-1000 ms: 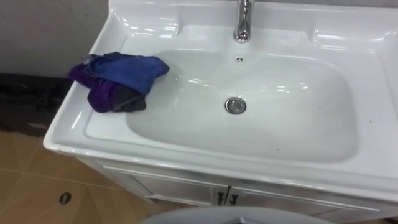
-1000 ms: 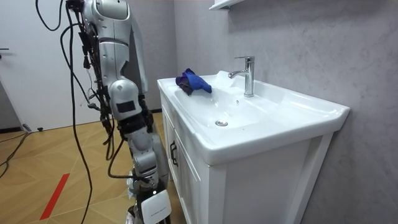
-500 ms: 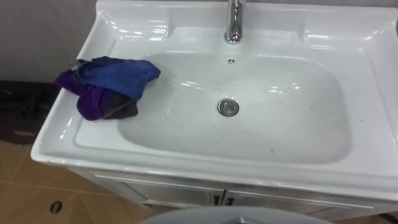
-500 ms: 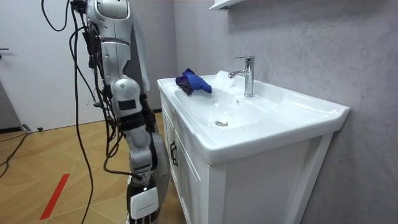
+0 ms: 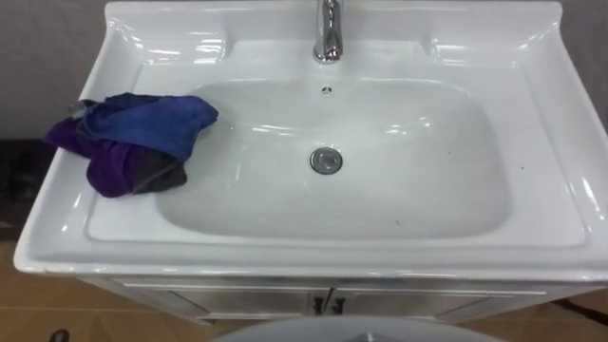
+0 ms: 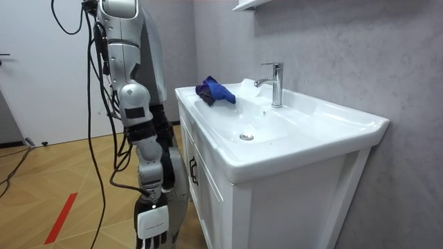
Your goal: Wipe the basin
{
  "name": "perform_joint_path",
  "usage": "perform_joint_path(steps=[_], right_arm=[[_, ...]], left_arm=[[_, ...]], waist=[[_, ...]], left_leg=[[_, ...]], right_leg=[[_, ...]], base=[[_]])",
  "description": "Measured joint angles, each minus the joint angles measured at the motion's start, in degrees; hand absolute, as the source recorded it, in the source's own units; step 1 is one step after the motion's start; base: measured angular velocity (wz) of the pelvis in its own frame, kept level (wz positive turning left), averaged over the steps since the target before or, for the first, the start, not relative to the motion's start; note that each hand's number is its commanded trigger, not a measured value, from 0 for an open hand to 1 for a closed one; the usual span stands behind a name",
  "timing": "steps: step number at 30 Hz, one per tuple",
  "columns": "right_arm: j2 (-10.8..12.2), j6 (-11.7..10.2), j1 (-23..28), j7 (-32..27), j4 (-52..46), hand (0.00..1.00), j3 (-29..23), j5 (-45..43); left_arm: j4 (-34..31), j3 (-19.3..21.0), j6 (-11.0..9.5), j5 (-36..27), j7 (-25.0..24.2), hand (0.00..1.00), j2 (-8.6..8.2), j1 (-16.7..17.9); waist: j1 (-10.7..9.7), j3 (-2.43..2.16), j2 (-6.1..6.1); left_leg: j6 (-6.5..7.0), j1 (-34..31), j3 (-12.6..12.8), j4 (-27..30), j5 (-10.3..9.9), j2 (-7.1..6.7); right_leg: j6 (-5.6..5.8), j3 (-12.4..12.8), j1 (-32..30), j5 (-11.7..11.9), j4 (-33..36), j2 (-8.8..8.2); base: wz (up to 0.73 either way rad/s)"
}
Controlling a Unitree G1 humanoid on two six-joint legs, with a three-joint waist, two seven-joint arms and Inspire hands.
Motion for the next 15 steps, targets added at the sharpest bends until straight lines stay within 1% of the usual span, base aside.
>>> perform_joint_path(steps=[2, 4, 6, 10, 11, 15], right_arm=[[0.01, 0.12, 0.09, -0.06, 0.00, 0.00, 0.00, 0.00], [0.01, 0.69, 0.02, -0.07, -0.05, 0.00, 0.00, 0.01], [0.01, 1.20, -0.08, -0.05, -0.04, 0.00, -0.01, -0.56], [0.01, 1.21, -0.12, -0.05, -0.06, 0.00, -0.02, -1.21], [0.00, 1.24, -0.11, -0.04, -0.04, 0.00, -0.01, -1.21], [0.01, 1.28, -0.08, 0.96, -0.04, 0.00, -0.04, -1.19]], left_arm=[[0.00, -0.14, 0.75, 0.00, -0.55, 0.00, 0.01, 0.01], [0.04, -0.32, 1.30, 0.00, -1.40, 0.00, -0.01, 0.03], [0.06, -1.37, 2.00, 0.00, -2.63, 0.00, -0.01, -0.05], [0.13, -2.23, 2.46, -0.02, -4.61, 0.00, -0.07, 0.00], [0.12, -2.57, 2.52, -0.01, -5.11, 0.00, -0.09, -0.08], [0.12, -2.63, 2.70, 0.04, -6.73, 0.00, -0.14, -0.26]], waist=[[-0.03, -0.01, -0.10], [-0.02, 0.00, -0.12], [-0.06, 0.00, -0.09], [0.02, 0.06, -0.02], [0.01, 0.12, 0.15], [-0.01, 0.12, 0.38]], left_leg=[[0.00, 0.02, 0.14, 0.00, 0.00, 0.01], [0.00, 0.01, 0.27, 0.00, 0.00, 0.06], [0.00, 0.12, 0.41, 0.00, 0.00, 0.13], [0.06, 0.16, 0.90, 0.02, -0.06, 0.34], [0.38, 0.17, 0.98, 0.05, -0.31, 0.49], [0.43, 0.00, 1.68, 0.03, -0.85, 0.86]], right_leg=[[-0.01, 0.02, 0.01, 0.05, 0.05, 0.00], [-0.04, 0.02, 0.01, 0.06, 0.06, 0.02], [-0.07, 0.18, -0.01, 0.08, 0.10, 0.06], [-0.14, 0.49, -0.23, 0.12, 0.51, 0.20], [-0.14, 0.55, -0.39, 0.12, 0.78, 0.33], [-0.29, 1.14, -1.01, 0.21, 0.88, 0.67]], base=[[0.00], [0.00], [0.00], [-0.04], [0.00], [-0.07]])
